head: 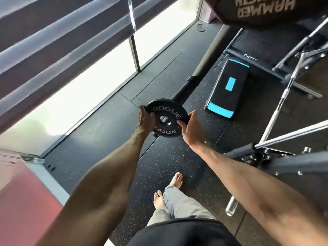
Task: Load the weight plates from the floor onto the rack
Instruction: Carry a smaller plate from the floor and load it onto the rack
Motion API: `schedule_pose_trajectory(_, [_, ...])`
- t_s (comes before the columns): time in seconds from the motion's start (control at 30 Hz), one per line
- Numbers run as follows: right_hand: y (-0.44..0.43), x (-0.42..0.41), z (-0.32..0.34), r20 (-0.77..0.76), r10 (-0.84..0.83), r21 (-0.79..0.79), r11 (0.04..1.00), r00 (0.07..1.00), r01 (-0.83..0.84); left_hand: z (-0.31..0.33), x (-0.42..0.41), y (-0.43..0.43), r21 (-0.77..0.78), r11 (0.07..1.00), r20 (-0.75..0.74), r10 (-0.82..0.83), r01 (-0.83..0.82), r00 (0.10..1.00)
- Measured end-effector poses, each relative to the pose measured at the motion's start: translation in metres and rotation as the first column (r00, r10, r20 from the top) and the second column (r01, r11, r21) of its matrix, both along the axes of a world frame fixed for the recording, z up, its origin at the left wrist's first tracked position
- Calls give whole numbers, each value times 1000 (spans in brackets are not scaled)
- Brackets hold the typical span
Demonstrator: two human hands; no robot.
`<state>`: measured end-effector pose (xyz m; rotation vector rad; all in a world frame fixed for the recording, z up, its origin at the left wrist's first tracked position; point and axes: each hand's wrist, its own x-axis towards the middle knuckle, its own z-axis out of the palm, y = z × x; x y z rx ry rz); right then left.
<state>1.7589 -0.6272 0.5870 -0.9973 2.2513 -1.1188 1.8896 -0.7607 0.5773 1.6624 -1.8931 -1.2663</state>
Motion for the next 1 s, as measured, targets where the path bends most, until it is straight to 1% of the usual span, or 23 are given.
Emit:
schedule_pose_trajectory(0.2, [-21,2,-21,-12,-10,-81,997,1000,9,-7,-2,-32,9,1000,-36,-10,10,999])
schedule_pose_trajectory(0.27, [-26,3,-26,-47,-10,-83,996,999,6,-8,-6,-42,28,999,-54,-22,24,998])
schedule_pose_trajectory(0.33, [-27,1,-34,-81,-8,-80,997,997,1,-8,-10,-47,55,998,-60,-37,40,998])
schedule_pose_trajectory(0.4, [-25,3,-41,-81,-17,-69,998,997,11,-12,-13,-50,89,993,-54,-67,71,996])
schedule_pose_trajectory(0.5, [-26,2,-52,-95,-35,-49,998,995,31,-22,-15,-57,130,983,-86,-115,126,990])
schedule_pose_trajectory(0.6, [-29,-2,-57,-161,-42,13,999,986,45,-33,-19,-71,143,973,-120,-164,180,979])
schedule_pose_trajectory(0.67, [-29,-2,-60,-203,-64,32,997,977,72,-35,-23,-80,152,956,-137,-231,251,963])
schedule_pose_trajectory(0.77, [-37,1,-57,-201,-161,49,984,966,174,-41,-31,-94,122,921,-155,-351,371,923])
schedule_pose_trajectory(0.87, [-48,-10,-46,-220,-244,78,961,944,267,-33,-48,-107,92,880,-108,-457,467,883])
schedule_pose_trajectory(0.97, [-60,-31,-33,-163,-309,97,940,937,327,-26,-70,-121,29,822,-81,-565,569,821])
schedule_pose_trajectory(1.0, [-65,-38,-29,-167,-339,98,929,926,357,-23,-77,-126,10,799,-61,-600,601,798])
